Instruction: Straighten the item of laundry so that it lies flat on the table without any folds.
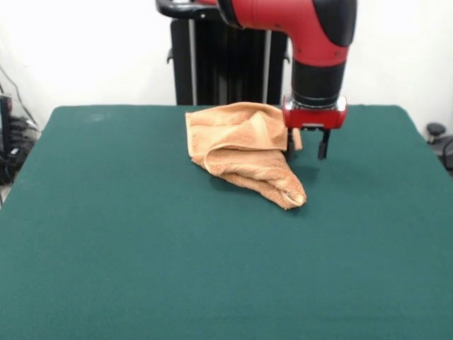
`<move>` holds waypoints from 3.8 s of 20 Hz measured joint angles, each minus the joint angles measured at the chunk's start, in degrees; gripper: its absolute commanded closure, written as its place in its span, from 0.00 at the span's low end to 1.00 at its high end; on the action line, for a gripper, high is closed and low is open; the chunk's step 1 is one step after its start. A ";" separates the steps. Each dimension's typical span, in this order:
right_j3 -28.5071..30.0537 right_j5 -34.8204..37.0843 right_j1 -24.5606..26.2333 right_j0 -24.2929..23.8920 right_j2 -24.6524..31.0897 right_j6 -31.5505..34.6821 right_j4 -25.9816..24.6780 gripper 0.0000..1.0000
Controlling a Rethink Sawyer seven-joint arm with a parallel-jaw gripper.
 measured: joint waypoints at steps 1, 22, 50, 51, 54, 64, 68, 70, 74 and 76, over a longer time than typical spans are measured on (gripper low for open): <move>-0.01 0.00 -0.37 -0.37 0.00 0.00 -0.12 0.00; -4.48 4.13 -2.72 -9.29 -0.42 0.00 -5.76 0.00; -7.88 6.55 -2.57 -14.40 -0.08 0.00 -12.95 0.00; -7.87 6.55 -2.47 -14.53 -0.04 0.00 -13.09 0.00; -7.88 6.55 -2.36 -15.23 0.17 0.00 -13.63 0.00; -8.45 6.55 -2.32 -20.84 0.37 0.00 -17.07 0.00; -8.46 6.55 -2.32 -21.49 0.38 0.00 -17.92 0.00; -8.46 6.55 -2.29 -21.44 0.39 0.00 -18.11 0.00; -8.46 6.55 -2.14 -21.10 0.38 0.00 -18.61 0.00; -8.46 6.55 -1.74 -20.82 0.38 0.00 -18.94 0.00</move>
